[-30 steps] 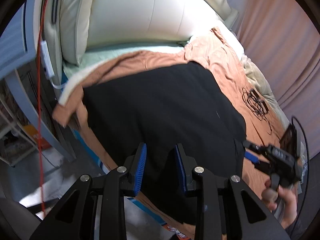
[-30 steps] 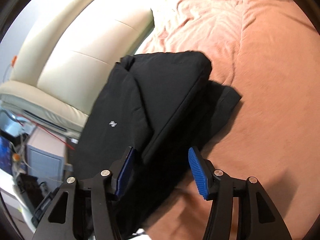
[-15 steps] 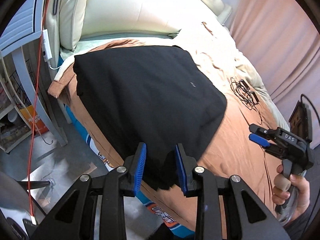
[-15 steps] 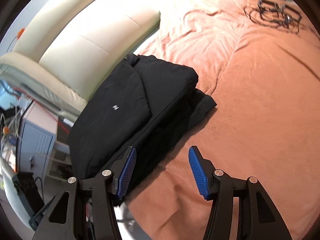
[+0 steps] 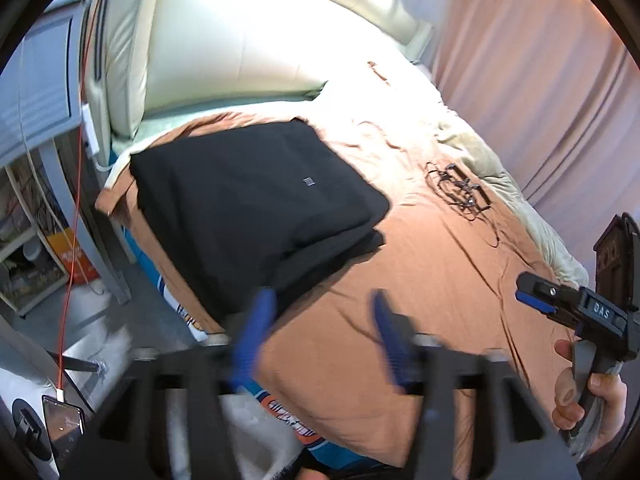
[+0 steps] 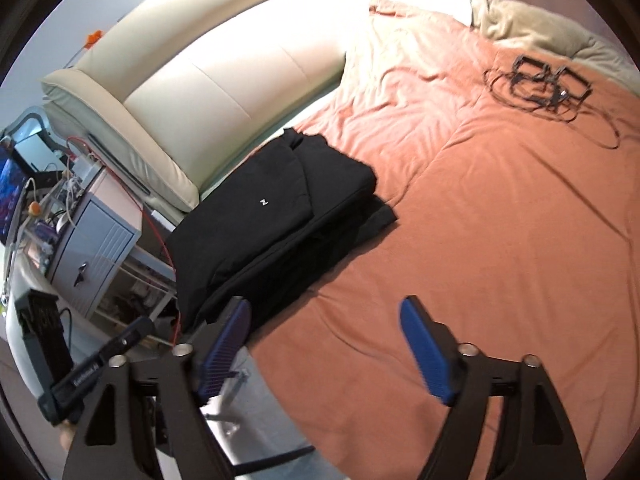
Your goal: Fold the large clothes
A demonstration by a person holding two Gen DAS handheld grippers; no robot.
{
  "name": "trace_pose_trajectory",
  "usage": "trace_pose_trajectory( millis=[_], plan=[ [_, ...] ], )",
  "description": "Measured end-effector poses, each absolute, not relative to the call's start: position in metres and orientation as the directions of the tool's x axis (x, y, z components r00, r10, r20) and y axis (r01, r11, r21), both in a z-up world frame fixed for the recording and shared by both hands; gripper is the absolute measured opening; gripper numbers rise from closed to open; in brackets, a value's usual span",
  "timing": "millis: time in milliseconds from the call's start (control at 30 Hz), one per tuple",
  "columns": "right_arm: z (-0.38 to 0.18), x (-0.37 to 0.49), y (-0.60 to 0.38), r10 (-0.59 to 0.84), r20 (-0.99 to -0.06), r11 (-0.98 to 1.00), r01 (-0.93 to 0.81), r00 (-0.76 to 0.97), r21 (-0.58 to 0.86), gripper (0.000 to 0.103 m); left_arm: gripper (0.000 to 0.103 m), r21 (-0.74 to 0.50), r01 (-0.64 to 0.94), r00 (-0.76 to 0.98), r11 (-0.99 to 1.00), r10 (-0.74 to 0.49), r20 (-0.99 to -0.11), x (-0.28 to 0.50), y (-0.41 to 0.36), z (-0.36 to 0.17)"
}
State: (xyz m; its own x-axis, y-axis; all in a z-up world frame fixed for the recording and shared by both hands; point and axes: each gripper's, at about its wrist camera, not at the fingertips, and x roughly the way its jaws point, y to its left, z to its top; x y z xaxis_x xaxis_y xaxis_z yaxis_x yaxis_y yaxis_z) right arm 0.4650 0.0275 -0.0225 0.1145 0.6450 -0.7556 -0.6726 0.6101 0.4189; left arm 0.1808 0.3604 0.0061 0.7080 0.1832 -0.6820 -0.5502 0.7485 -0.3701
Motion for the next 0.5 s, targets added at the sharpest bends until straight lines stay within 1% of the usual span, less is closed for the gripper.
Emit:
trace_pose_trajectory(
  millis=[33,67,100,133,167,267,300,400,500],
  plan=[
    [-0.02,0.465,0.019,0.645,-0.754,0.615,-0.669,0.123,0.417,0.093,0.081,-0.364,-0.54,0.718,0.758,0.19,-0.67,0.182,0.352,0.012],
    [-0.016,0.464,0.01,0.647,-0.751,0.62,-0.665,0.131,0.417,0.095,0.088,-0.357,-0.525,0.731,0.772,0.196,-0.653,0.183,0.342,0.018],
    [-0.013,0.464,-0.001,0.651,-0.745,0.626,-0.657,0.145,0.419,0.099,0.091,-0.348,-0.514,0.74,0.784,0.2,-0.643,0.184,0.333,0.022],
    [-0.008,0.464,-0.015,0.654,-0.739,0.636,-0.647,0.162,0.421,0.102,0.093,-0.325,-0.504,0.744,0.8,0.211,-0.634,0.186,0.321,0.027],
    [-0.005,0.464,-0.027,0.655,-0.735,0.644,-0.64,0.177,0.42,0.103,0.094,-0.311,-0.498,0.746,0.81,0.216,-0.63,0.188,0.312,0.03],
    [0.003,0.461,-0.063,0.634,-0.736,0.681,-0.624,0.239,0.384,0.103,0.095,-0.305,-0.461,0.758,0.833,0.191,-0.624,0.193,0.288,0.037],
    [0.005,0.459,-0.074,0.631,-0.734,0.689,-0.618,0.252,0.38,0.103,0.095,-0.308,-0.44,0.765,0.844,0.172,-0.621,0.194,0.279,0.039],
    [0.014,0.452,-0.105,0.628,-0.725,0.703,-0.606,0.284,0.371,0.103,0.095,-0.276,-0.412,0.768,0.868,0.168,-0.618,0.195,0.254,0.045],
    [0.022,0.445,-0.132,0.618,-0.714,0.725,-0.589,0.329,0.357,0.103,0.095,-0.277,-0.378,0.776,0.883,0.14,-0.614,0.192,0.234,0.048]
  ],
)
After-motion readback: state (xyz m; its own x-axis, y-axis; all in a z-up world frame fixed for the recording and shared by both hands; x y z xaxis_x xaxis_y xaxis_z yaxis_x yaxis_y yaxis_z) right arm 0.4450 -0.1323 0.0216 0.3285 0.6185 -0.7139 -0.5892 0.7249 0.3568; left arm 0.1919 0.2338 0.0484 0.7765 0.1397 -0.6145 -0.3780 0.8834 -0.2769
